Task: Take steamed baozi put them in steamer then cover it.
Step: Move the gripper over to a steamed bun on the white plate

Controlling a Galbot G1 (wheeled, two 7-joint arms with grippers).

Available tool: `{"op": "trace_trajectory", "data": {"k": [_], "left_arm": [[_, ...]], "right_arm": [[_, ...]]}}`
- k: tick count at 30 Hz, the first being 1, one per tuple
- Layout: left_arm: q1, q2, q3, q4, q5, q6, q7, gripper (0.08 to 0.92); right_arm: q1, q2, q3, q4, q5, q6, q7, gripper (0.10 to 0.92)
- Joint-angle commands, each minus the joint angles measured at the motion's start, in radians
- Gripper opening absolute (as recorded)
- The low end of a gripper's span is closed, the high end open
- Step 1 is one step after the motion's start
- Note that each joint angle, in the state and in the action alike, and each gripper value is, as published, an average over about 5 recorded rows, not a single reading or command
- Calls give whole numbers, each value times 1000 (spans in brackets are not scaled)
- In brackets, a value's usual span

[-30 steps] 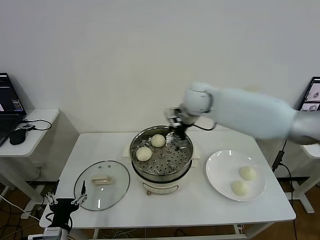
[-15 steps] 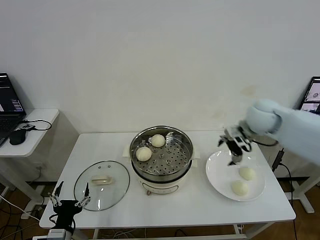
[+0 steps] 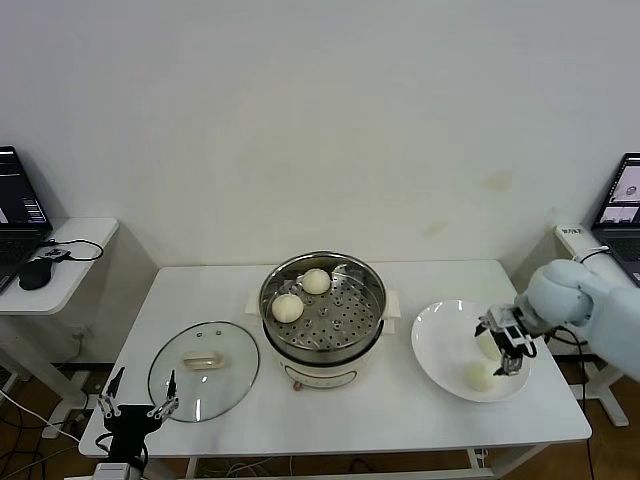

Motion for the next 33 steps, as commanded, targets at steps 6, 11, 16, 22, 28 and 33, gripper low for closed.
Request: {"op": "trace_trajectory", "data": {"k": [6,11,16,22,28,33], "left_arm": [[-1,-3,-2,12,1,-1,0,823],[-3,-3,-5,14,-1,-2,0,823],[-4,-2,-5,16,-4,-3,0,823],[-4,-2,-7,17,-4,-2,0,823],[-7,-5,-5,20,-4,-3,-2,823],[-7,-5,-5,21,-4,-4,-3,823]], "right_arm": [[-278,54,202,-132,-78,6,27,823],[-275,78,199,-145,-75,-1,35,823],[-274,105,197,-159,-71,-12,43,823],[-272,115,196,-160,-73,-21,44,814],[-256,108,195,-157,-68,-25,41,732],[-212,99,176,-151,-57,-22,23,646]]}}
